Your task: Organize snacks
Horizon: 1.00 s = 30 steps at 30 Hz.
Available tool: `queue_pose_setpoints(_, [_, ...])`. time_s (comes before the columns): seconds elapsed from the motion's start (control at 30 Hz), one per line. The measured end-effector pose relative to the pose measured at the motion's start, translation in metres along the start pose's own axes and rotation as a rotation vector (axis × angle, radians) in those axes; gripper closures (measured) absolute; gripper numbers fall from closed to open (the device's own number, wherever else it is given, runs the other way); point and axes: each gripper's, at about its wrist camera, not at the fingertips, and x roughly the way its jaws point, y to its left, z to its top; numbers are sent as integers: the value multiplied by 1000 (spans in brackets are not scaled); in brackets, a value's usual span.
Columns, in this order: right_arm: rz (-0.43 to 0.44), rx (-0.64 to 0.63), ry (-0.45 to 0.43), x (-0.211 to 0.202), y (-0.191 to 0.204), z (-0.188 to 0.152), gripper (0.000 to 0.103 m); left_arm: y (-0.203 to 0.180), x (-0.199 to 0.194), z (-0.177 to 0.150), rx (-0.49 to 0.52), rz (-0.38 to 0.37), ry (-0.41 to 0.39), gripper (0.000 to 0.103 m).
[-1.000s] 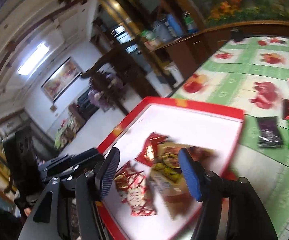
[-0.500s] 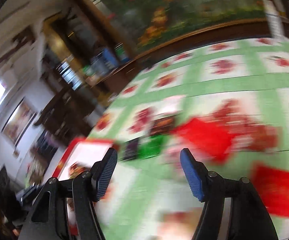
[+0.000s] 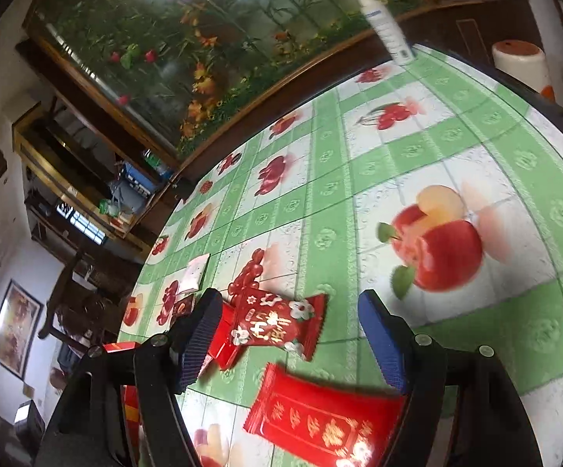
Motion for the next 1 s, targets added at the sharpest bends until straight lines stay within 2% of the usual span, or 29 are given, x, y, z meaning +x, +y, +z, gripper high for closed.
queue_pose_setpoints(0.17, [-6, -79, -8, 24, 25, 7, 28, -2, -3, -4, -3, 6, 6, 31])
queue_pose_setpoints(0.3, [-38, -116, 33, 55, 47, 4, 28, 7, -9, -7, -36, 20, 3, 31])
queue_pose_setpoints(0.6, [-127, -99, 80, 119, 92, -8, 28, 17, -17, -14, -70, 14, -1, 31])
queue_pose_setpoints(0.67, [-181, -177, 94, 130, 106, -18, 28, 20, -19, -17, -74, 12, -6, 31])
queue_pose_setpoints(0.83, [-207, -474, 207, 135, 143, -57, 28, 33, -21, -19, -121, 0, 0, 31])
queue_pose_setpoints(0.87, [-184, -528, 252, 133, 149, -68, 28, 36, -22, -19, -129, -4, -1, 31])
queue_pose_setpoints(0.93, [-51, -642, 380, 116, 160, -94, 30, 39, -23, -20, -136, -4, -3, 31])
queue_pose_setpoints(1.0, [136, -717, 518, 89, 164, -121, 33, 41, -21, -21, -145, -7, -1, 31])
